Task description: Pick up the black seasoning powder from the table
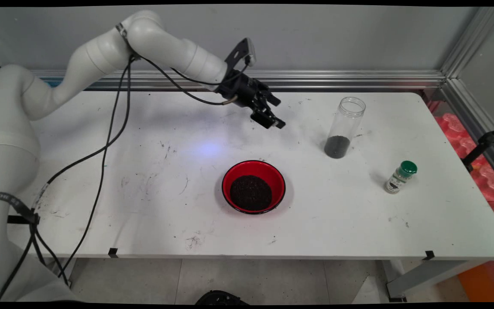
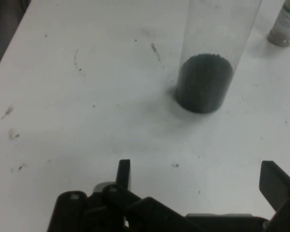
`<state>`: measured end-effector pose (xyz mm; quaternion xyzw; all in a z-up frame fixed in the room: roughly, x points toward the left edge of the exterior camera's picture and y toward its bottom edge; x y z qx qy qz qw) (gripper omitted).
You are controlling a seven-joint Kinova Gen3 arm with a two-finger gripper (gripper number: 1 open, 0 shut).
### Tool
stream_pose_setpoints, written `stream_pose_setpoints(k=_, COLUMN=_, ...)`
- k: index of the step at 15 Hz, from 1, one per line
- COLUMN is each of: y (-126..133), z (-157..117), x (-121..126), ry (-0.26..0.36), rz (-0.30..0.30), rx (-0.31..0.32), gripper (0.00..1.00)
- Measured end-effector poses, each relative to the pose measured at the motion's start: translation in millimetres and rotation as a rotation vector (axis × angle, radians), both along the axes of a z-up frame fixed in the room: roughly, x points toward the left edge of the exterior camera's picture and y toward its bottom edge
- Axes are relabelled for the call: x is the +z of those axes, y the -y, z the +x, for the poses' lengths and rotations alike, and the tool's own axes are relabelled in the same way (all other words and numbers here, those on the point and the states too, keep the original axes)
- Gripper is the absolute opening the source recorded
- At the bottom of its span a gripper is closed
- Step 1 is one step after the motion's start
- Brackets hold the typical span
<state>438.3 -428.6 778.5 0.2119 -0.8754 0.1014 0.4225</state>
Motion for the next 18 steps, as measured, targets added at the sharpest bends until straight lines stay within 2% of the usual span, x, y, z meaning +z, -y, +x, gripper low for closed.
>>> stream_pose_setpoints(k=18, y=27, z=-78, x=-40, ry=-0.068, rz=-0.002, rx=-0.061, gripper=1.00)
